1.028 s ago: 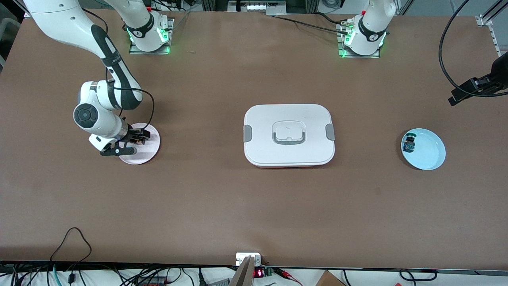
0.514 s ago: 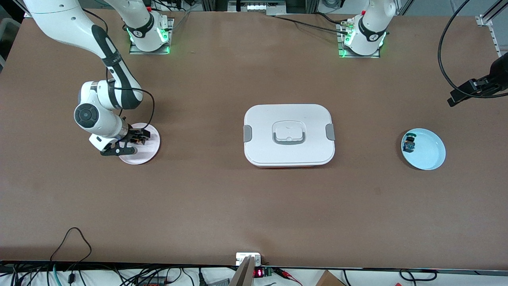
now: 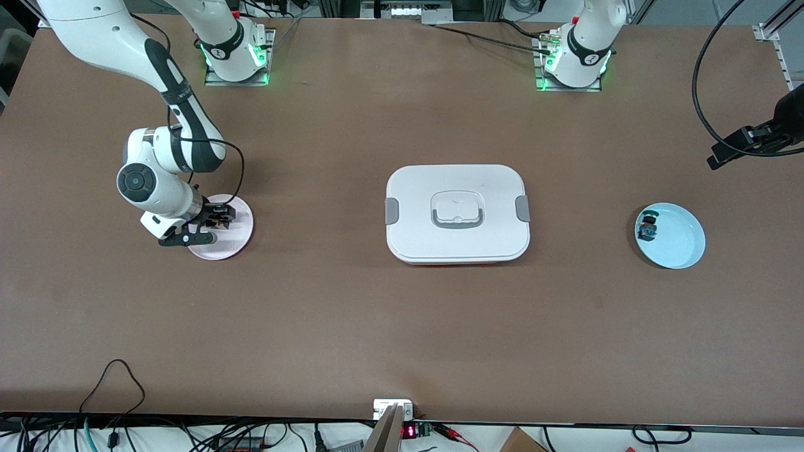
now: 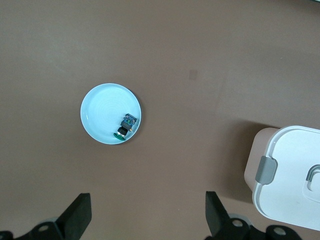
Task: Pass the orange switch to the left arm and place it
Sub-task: 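Close the right gripper on the orange switch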
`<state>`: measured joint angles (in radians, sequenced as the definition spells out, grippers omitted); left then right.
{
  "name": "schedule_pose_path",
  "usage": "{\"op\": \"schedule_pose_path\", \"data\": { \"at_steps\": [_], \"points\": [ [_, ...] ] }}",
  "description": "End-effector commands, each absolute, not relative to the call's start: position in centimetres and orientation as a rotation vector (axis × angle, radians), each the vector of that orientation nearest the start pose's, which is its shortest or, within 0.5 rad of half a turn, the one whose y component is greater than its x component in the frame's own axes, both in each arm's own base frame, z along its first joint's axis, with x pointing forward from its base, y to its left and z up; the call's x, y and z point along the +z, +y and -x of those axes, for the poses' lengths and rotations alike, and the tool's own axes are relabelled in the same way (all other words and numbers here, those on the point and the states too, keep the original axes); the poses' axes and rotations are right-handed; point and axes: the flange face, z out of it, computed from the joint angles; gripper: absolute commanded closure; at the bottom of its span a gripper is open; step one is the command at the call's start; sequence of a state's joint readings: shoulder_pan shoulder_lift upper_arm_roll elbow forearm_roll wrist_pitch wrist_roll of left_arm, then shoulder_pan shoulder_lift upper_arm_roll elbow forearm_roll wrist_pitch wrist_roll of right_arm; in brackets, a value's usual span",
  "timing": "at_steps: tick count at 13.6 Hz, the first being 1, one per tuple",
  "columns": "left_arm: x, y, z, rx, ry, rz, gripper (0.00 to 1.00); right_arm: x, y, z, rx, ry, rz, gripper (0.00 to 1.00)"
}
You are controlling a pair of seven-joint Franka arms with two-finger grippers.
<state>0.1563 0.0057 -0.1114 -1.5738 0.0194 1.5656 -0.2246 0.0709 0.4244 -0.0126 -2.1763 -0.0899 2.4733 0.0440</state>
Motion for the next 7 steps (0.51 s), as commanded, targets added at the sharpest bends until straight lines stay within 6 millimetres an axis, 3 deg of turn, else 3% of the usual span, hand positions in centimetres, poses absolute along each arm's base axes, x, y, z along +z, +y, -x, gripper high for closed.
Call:
{"op": "schedule_pose_path", "data": {
  "at_steps": [1, 3, 7],
  "points": [
    [62.4, 2.7, -55.9, 0.006, -0.405, 3.106, 0.00, 18.7, 3.0, -54.4, 0.181, -0.146, 3.206, 0.77],
    [62.4, 2.7, -55.9, 0.006, -0.405, 3.106, 0.00, 19.1, 3.2, -54.4, 0.186, -0.149, 3.206, 0.90],
    [62.4, 2.7, -55.9, 0.006, -0.405, 3.108, 0.00, 21.4, 3.7, -55.1, 0.152, -0.182, 3.205, 1.00]
  ]
}}
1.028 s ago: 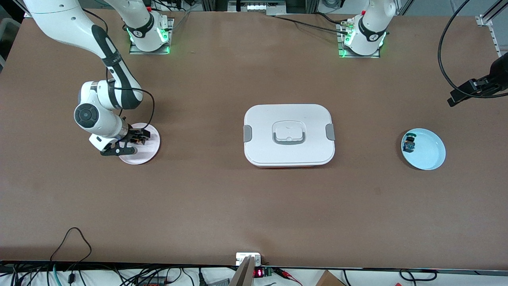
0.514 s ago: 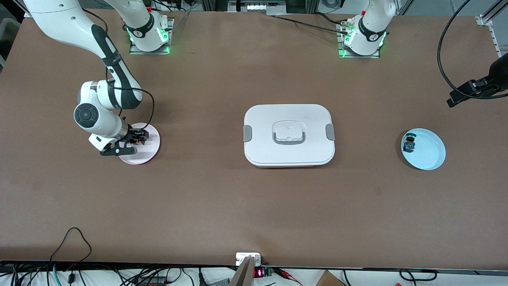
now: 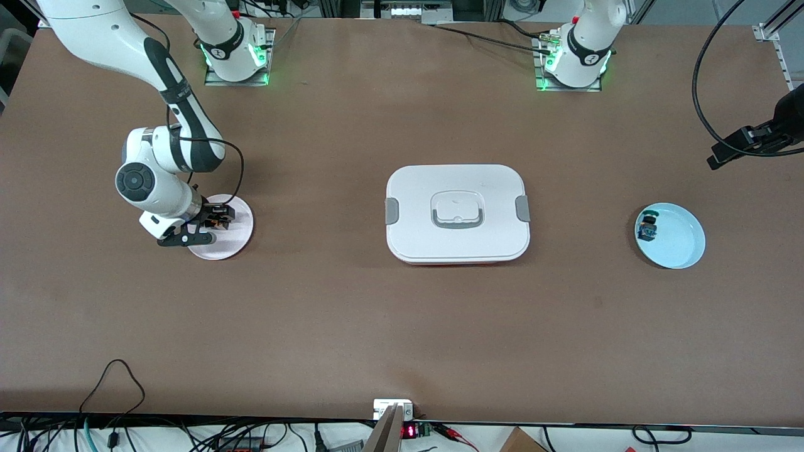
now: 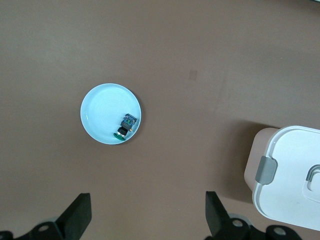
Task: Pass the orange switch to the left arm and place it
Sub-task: 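Close the right gripper on the orange switch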
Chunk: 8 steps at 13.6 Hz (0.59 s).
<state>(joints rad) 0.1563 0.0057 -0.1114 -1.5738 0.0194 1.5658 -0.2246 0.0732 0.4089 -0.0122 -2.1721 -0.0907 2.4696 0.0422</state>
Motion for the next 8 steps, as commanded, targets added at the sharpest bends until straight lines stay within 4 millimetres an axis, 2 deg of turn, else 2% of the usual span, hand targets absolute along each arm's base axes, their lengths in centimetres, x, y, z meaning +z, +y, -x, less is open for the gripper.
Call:
{"op": "schedule_pose_path", "data": {
  "at_steps": [1, 3, 6, 8],
  "points": [
    [62.4, 2.7, -55.9, 0.006, -0.405, 3.106, 0.00, 21.9, 3.7, -55.4, 0.154, -0.170, 3.205, 1.00],
    [62.4, 2.7, -55.9, 0.006, -0.405, 3.106, 0.00, 23.3, 3.9, -55.8, 0.174, -0.182, 3.206, 1.00],
    [62.4, 2.7, -55.9, 0.006, -0.405, 3.106, 0.00, 27.5, 5.2, -57.4, 0.160, -0.215, 3.207, 1.00],
    [62.4, 2.7, -55.9, 0.006, -0.407, 3.106, 0.00, 30.2, 5.9, -59.1, 0.151, -0.340, 3.198, 1.00]
  ]
}}
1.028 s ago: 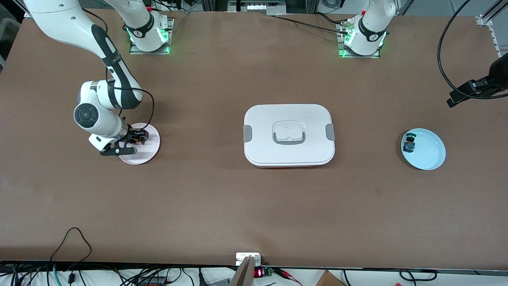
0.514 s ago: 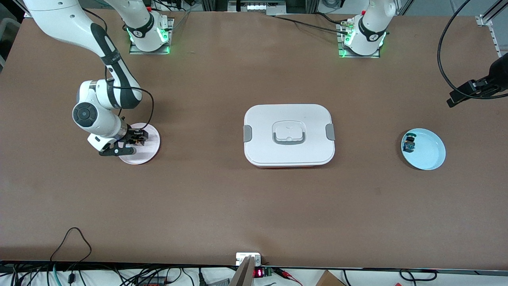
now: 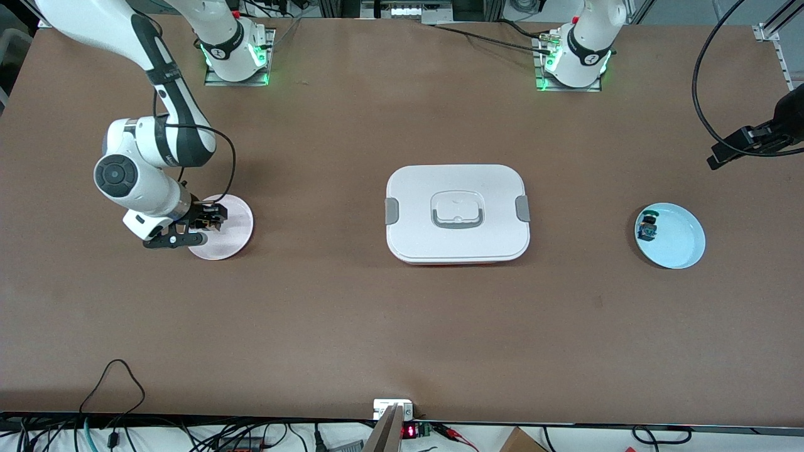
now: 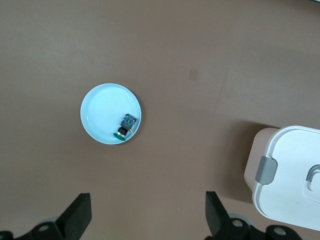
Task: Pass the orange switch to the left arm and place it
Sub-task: 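Close the right gripper on the orange switch, then lift the orange switch with the right gripper and carry it above the box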
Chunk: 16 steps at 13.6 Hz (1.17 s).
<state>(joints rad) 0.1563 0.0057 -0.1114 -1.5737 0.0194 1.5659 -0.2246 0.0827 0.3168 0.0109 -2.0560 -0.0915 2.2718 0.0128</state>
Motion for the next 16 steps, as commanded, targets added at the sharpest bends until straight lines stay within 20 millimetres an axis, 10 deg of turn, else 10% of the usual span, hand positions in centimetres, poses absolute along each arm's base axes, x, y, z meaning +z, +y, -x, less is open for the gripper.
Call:
{"op": "schedule_pose_path", "data": {
  "at_steps": [1, 8, 16],
  "points": [
    [62.4, 2.7, -55.9, 0.006, -0.407, 3.106, 0.00, 31.3, 6.0, -59.7, 0.136, -0.384, 3.190, 1.00],
    [62.4, 2.8, -55.9, 0.006, -0.410, 3.104, 0.00, 43.3, 10.0, -61.8, 0.098, -0.409, 3.072, 1.00],
    [62.4, 2.7, -55.9, 0.008, -0.407, 3.104, 0.00, 57.1, 21.9, -58.3, -0.129, -0.923, 2.907, 1.00]
  ]
}}
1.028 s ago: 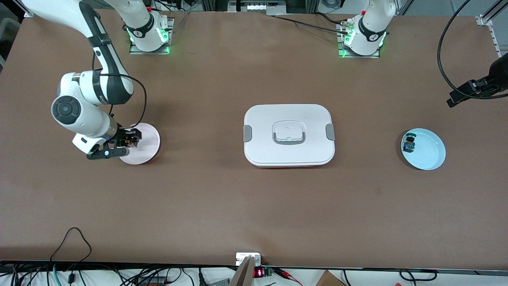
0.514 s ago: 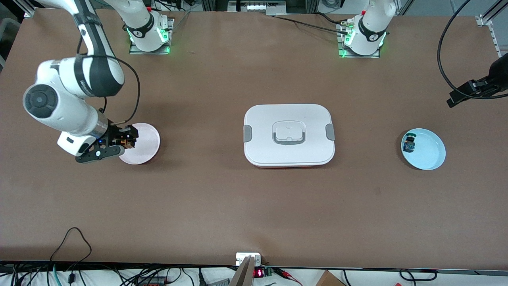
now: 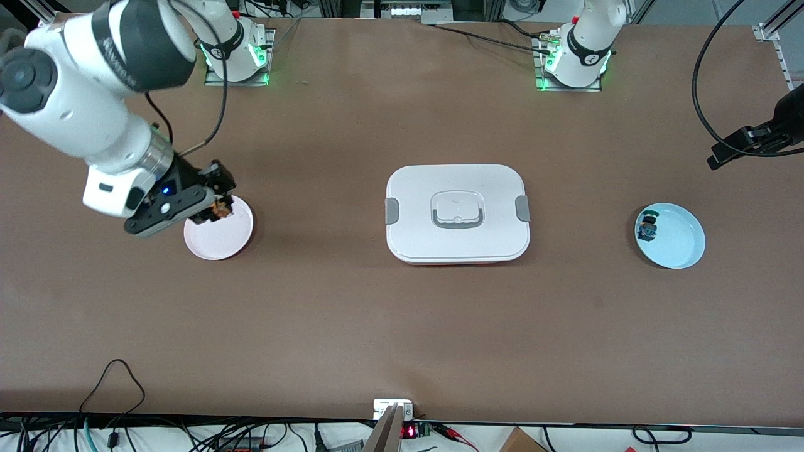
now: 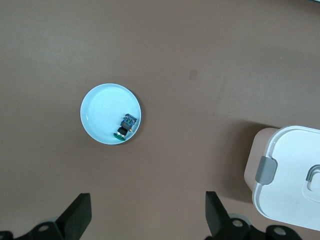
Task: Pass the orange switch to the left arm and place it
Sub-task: 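Lift the orange switch with the right gripper and carry it above the box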
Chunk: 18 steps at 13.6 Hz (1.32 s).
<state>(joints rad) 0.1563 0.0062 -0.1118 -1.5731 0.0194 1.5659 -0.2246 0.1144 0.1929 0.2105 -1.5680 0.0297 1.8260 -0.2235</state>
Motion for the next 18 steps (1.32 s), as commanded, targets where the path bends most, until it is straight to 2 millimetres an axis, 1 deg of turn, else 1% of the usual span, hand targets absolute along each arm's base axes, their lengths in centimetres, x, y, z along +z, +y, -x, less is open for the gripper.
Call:
{"op": "schedule_pose_path", "data": {
  "at_steps": [1, 2, 3, 5, 7, 8, 9, 11, 13, 14, 15, 16, 17, 18],
  "points": [
    [62.4, 2.8, -55.9, 0.008, -0.410, 3.104, 0.00, 58.1, 23.2, -57.6, -0.149, -0.968, 2.886, 1.00],
    [62.4, 2.7, -55.9, 0.006, -0.407, 3.105, 0.00, 58.9, 25.2, -56.5, -0.167, -1.036, 2.836, 1.00],
    [62.3, 2.7, -55.9, 0.010, -0.407, 3.104, 0.00, 60.3, 26.7, -55.4, -0.196, -1.075, 2.796, 1.00],
    [62.2, 2.8, -56.0, 0.015, -0.410, 3.104, 0.00, 61.3, 29.0, -53.7, -0.214, -1.149, 2.740, 1.00],
    [62.2, 2.7, -56.0, 0.015, -0.407, 3.105, 0.00, 61.8, 31.7, -52.0, -0.229, -1.308, 2.621, 1.00],
    [62.2, 2.7, -56.0, 0.015, -0.407, 3.105, 0.00, 61.8, 32.6, -51.6, -0.235, -1.371, 2.562, 1.00],
    [62.2, 2.7, -56.0, 0.015, -0.407, 3.105, 0.00, 62.0, 34.0, -50.7, -0.241, -1.408, 2.493, 1.00],
    [62.2, 2.7, -56.0, 0.015, -0.410, 3.106, 0.00, 62.6, 35.4, -50.3, -0.294, -1.384, 2.376, 1.00],
    [62.6, 2.7, -56.1, 0.001, -0.412, 3.103, 0.00, 63.1, 36.8, -49.7, -0.347, -1.432, 2.245, 1.00],
    [63.7, 2.7, -56.2, -0.036, -0.412, 3.100, 0.00, 63.2, 37.3, -49.5, -0.376, -1.441, 2.204, 1.00],
    [65.4, 3.5, -56.0, -0.089, -0.426, 3.089, 0.00, 63.3, 37.9, -49.4, -0.400, -1.443, 2.157, 1.00],
    [66.0, 3.8, -56.0, -0.106, -0.434, 3.088, 0.00, 63.2, 38.8, -49.0, -0.397, -1.451, 2.105, 1.00],
    [66.1, 3.7, -56.0, -0.108, -0.436, 3.088, 0.00, 62.5, 39.2, -48.6, -0.377, -1.446, 2.075, 1.00],
    [65.5, 3.7, -56.2, -0.083, -0.441, 3.085, 0.00, 62.1, 39.5, -48.4, -0.372, -1.453, 2.040, 1.00]
  ]
}}
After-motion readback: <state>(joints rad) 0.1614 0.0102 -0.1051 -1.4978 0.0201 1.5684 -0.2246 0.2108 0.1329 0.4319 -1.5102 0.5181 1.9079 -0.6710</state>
